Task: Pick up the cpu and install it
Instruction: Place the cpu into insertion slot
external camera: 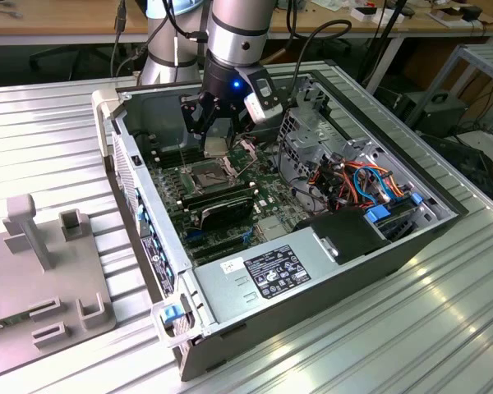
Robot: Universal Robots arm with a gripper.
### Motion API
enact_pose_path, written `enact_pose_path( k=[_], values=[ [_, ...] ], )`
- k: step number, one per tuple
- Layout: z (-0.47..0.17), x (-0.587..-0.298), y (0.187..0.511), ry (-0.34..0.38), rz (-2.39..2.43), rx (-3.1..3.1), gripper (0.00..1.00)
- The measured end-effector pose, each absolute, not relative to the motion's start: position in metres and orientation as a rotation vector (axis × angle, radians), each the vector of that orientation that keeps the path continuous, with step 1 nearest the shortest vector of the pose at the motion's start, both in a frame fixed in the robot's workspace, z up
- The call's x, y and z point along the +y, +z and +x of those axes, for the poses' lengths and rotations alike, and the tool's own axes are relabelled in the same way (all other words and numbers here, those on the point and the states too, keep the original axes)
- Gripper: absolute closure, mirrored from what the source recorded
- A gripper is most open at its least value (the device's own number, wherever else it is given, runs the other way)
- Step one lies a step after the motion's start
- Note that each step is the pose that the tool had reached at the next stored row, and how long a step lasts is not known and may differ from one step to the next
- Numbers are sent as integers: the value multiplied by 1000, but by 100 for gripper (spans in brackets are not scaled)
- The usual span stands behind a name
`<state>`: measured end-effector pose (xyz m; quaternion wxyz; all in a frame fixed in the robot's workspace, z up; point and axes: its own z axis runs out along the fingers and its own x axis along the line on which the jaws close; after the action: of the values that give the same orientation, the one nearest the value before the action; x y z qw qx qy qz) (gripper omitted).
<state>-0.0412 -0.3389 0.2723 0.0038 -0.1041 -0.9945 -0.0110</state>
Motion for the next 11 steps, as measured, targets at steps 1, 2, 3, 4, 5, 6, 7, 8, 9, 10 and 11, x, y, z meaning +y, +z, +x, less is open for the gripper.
enact_pose_path(
  k=[1,2,3,4,5,6,7,8,9,10,11],
  values=[
    [-41,-339,272,-35,-326,-3117,45],
    [-41,-339,272,-35,-326,-3117,45],
    [-41,-339,272,-35,-326,-3117,45],
    [-41,-339,272,-35,-326,-3117,45],
    [-41,-339,272,-35,-326,-3117,45],
    [-41,-339,272,-35,-326,-3117,45],
    [-41,-339,272,-35,-327,-3117,45],
    [-41,-339,272,-35,-327,-3117,45],
    [-41,-339,272,-35,-326,-3117,45],
    [-41,-339,272,-35,-327,-3117,45],
    [-41,-339,272,-35,-337,-3116,45]
  ],
)
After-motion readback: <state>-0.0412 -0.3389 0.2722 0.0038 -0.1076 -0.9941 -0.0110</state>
